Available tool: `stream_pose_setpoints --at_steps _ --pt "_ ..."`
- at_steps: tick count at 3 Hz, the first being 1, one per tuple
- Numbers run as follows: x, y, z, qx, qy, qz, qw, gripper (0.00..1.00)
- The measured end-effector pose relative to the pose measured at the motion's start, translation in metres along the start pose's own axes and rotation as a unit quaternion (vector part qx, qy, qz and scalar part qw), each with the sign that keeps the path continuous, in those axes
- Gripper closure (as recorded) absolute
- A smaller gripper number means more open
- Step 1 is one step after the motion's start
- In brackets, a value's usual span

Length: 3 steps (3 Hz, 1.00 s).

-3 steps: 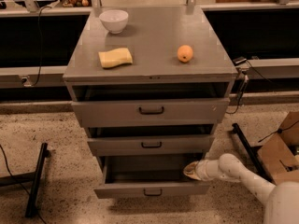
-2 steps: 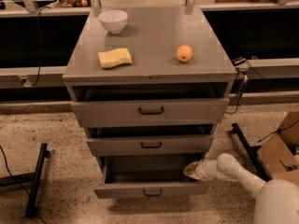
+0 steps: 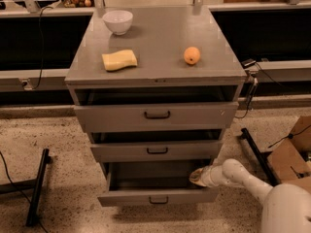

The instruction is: Open bottom drawer

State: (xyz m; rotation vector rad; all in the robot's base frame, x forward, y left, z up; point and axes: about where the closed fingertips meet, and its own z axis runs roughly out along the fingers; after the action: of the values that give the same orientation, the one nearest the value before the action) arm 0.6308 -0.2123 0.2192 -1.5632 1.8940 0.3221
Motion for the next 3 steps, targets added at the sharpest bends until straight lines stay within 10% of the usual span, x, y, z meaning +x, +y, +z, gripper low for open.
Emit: stream_pose_setpoints --at_steps 3 --pt "0.003 0.012 0.038 -0.024 -0.005 -0.036 0.9991 1.0"
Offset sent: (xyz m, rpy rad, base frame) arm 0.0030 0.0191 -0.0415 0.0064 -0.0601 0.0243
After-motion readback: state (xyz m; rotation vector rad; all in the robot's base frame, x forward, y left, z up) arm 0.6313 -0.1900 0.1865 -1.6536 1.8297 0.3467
